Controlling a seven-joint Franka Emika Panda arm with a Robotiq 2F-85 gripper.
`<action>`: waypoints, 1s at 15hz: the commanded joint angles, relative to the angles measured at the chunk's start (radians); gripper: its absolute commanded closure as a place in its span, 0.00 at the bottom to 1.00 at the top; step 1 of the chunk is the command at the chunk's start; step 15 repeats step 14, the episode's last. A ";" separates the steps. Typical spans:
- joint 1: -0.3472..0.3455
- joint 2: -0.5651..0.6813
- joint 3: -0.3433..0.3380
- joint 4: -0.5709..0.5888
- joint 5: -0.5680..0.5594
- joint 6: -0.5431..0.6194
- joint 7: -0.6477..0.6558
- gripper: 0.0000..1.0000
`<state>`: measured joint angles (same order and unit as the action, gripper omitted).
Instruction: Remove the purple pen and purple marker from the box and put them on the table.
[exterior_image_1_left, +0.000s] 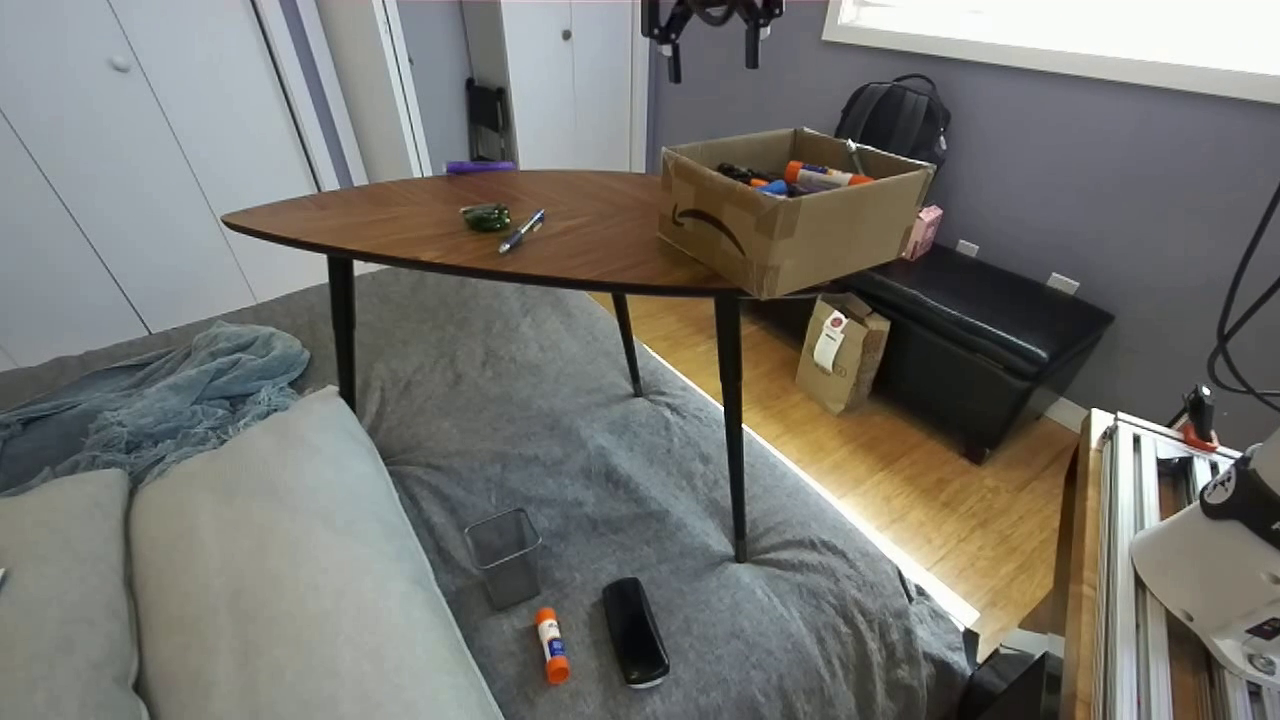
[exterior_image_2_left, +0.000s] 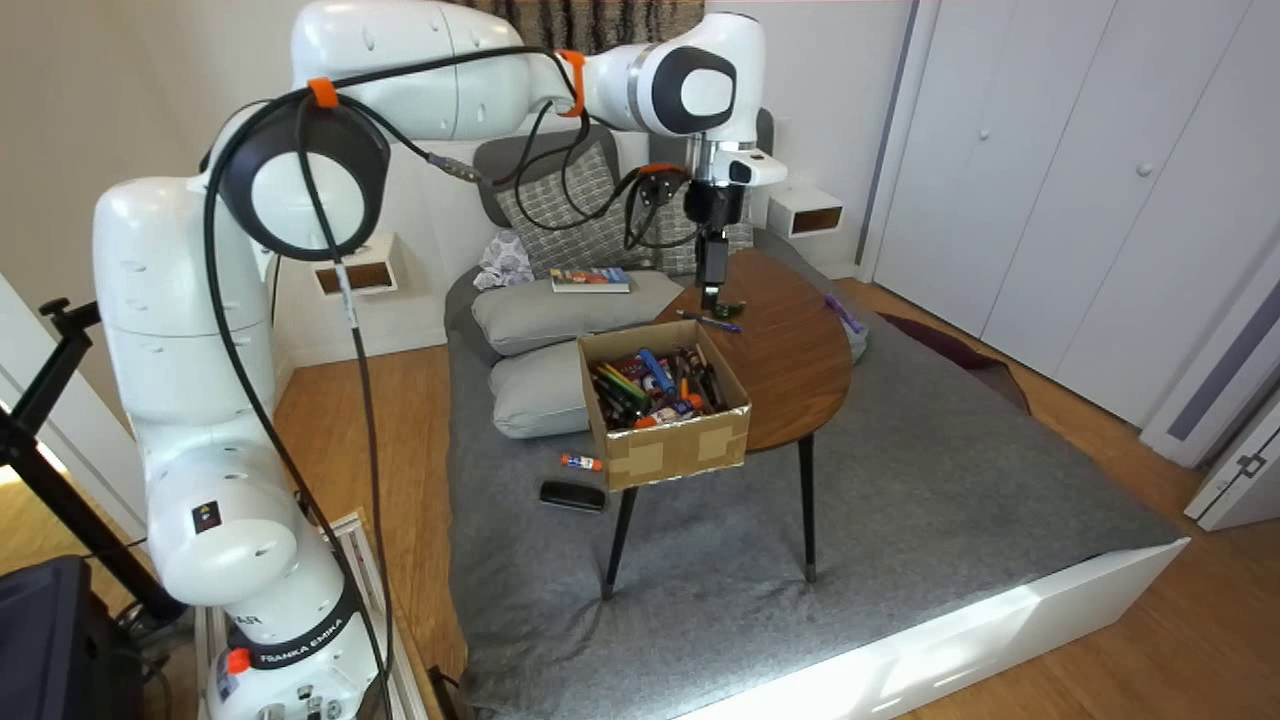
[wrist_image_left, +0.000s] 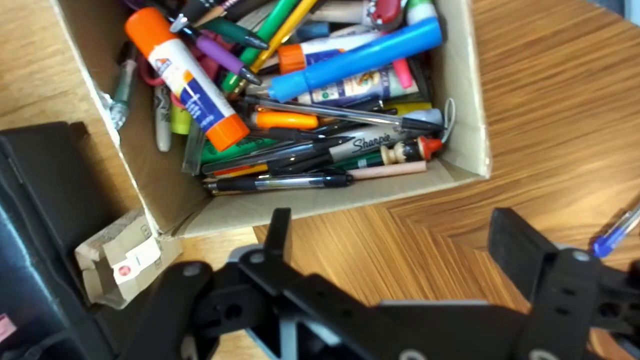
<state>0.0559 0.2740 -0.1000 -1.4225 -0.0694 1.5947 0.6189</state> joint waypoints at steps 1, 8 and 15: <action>0.013 -0.191 0.027 -0.239 -0.121 0.085 -0.121 0.00; -0.016 -0.480 0.069 -0.565 -0.200 0.248 -0.392 0.00; -0.030 -0.458 0.080 -0.532 -0.176 0.217 -0.381 0.00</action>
